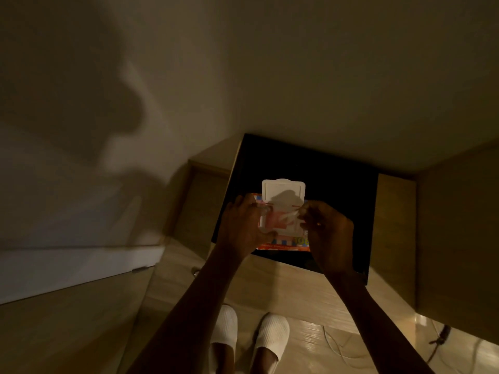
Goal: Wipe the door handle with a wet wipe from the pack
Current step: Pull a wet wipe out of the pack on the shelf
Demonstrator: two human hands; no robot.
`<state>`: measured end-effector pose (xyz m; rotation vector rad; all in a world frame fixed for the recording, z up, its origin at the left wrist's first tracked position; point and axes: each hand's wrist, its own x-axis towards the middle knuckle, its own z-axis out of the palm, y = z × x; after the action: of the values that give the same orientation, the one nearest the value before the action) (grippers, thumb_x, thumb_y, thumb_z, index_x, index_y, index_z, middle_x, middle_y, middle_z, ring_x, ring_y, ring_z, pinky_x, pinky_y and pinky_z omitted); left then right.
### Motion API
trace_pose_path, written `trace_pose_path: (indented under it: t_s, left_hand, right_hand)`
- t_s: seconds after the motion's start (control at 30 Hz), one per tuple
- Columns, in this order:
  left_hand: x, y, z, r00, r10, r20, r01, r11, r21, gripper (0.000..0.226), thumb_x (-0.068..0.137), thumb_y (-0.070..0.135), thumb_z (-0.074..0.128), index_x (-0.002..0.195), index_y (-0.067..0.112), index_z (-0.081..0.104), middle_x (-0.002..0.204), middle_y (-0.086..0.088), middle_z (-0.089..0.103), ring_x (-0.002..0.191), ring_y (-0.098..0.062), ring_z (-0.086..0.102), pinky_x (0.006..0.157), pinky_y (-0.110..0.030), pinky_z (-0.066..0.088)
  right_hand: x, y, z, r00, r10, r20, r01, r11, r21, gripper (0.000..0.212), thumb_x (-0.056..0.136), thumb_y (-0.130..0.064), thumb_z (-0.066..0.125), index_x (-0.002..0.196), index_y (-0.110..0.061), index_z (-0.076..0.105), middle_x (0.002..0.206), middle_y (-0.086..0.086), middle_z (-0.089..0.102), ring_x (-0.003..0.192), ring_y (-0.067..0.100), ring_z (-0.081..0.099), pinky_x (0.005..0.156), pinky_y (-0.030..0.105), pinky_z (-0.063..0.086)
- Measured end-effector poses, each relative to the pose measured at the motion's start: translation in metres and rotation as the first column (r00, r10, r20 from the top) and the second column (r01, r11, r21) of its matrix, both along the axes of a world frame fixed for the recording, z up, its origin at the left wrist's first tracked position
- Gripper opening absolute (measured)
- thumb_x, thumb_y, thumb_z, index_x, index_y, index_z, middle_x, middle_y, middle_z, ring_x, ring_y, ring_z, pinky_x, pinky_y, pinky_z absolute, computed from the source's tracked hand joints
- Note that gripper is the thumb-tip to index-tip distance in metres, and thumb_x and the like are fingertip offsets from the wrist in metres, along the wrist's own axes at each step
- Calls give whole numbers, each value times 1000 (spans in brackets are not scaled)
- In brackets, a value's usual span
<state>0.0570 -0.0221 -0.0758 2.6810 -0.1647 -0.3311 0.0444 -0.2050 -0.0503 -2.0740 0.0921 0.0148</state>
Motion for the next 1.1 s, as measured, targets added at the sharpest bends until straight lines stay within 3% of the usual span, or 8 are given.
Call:
trace_pose_path:
  t_s: [0.27,0.43,0.57,0.7,0.77,0.97,1.07,1.1]
  left_hand:
    - [1,-4,9,999,-15,-34,17,998,56,72,67,66,69,127,29,58,127,-2,53,115,-21,50,95,-38,45]
    - [-1,-5,14,999,-3,-43,6,998,67,69,64,63,73,125,31,61,129,-3,53,115,-25,51,94,-39,46]
    - [-3,-5,15,997,6,-73,1,996,89,68,67,61,72,127,33,58,131,-2,53,118,-24,49,95,-37,45]
    - [-2,-7,16,994,3,-112,4,998,65,68,69,57,74,129,30,57,135,-1,52,122,-23,48,98,-36,44]
    - [-2,-6,18,991,2,-132,7,998,63,67,71,53,75,130,28,56,138,-3,50,125,-23,46,100,-37,43]
    - [-8,4,76,943,6,-332,-59,987,-151,63,82,28,74,138,15,49,139,-9,53,125,-23,52,100,-37,48]
    - [-12,13,148,924,106,-367,-264,872,-412,56,82,16,74,134,10,53,126,-13,62,114,-26,61,90,-37,55]
    - [-14,15,176,924,116,-365,-298,816,-495,56,81,15,76,133,11,54,121,-11,64,110,-24,62,86,-31,56]
  right_hand:
    - [9,-6,36,994,-105,11,104,990,100,12,98,-8,56,93,-14,65,91,4,71,89,16,71,76,48,62]
    - [11,-4,72,991,-119,64,110,985,130,17,98,-5,55,90,-15,66,88,5,71,87,19,71,77,49,61]
    - [13,-1,103,986,-126,107,101,972,213,22,98,-3,54,88,-20,64,90,5,70,89,17,72,77,41,62]
    - [19,-2,131,981,-134,140,87,950,299,19,99,-8,53,89,-23,60,85,-6,69,80,8,69,64,26,59]
    - [23,-3,143,981,-124,149,76,954,290,12,100,-9,52,93,-16,59,83,-1,66,73,6,65,56,20,57]
    - [30,-4,198,996,76,40,-83,975,206,10,100,-9,50,91,-12,54,77,-10,60,66,2,63,47,19,53]
    - [26,-1,247,989,144,16,-144,962,231,17,101,-9,50,85,-16,53,71,-10,63,55,4,62,44,20,51]
    - [23,0,265,986,164,11,-162,959,231,16,101,-11,50,86,-15,54,71,-10,64,56,6,63,45,23,52]
